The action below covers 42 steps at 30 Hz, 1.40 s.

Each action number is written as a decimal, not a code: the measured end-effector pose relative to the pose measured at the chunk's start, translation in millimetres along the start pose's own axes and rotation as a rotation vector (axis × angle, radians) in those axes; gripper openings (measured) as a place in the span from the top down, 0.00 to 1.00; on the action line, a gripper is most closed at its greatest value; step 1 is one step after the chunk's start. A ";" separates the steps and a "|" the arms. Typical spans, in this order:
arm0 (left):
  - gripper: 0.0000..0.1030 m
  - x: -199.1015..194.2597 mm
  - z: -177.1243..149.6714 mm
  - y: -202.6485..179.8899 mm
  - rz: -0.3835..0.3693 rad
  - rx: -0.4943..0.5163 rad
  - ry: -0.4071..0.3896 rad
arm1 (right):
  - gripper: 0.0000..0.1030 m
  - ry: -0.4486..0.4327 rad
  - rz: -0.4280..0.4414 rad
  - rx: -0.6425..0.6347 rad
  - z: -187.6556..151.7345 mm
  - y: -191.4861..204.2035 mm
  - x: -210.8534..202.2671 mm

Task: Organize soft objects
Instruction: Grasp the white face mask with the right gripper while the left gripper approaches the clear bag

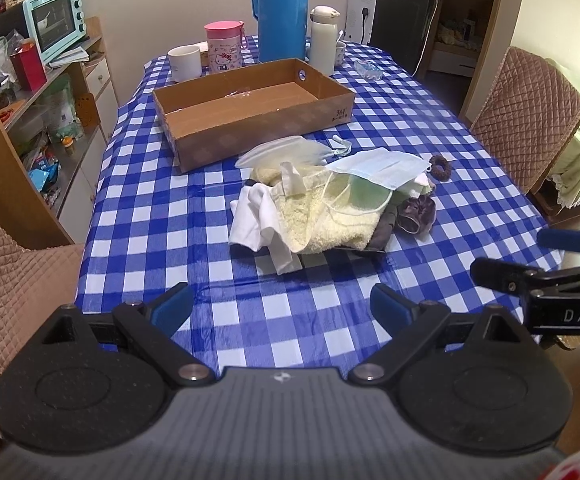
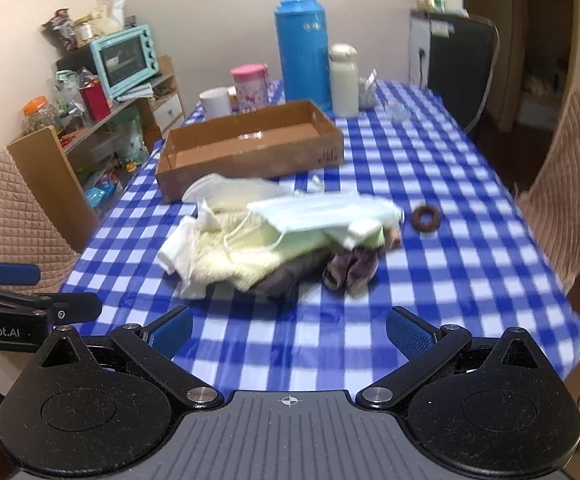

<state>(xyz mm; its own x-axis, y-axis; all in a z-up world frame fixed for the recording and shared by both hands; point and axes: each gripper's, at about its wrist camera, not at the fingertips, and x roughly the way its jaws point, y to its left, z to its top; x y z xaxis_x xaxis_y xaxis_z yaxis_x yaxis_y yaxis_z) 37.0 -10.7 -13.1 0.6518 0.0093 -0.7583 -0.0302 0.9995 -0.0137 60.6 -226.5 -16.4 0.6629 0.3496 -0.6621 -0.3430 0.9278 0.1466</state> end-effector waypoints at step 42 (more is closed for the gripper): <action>0.19 119.3 78.2 -26.9 0.090 0.003 0.019 | 0.67 0.139 0.365 0.777 57.3 -142.5 157.5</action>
<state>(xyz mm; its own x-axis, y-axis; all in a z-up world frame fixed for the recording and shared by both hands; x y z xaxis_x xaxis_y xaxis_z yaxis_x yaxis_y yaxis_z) 174.8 -34.0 -52.3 0.6320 0.0981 -0.7687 -0.0857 0.9947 0.0565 251.9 -296.2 -99.4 0.4951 0.6705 -0.5525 0.0670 0.6046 0.7937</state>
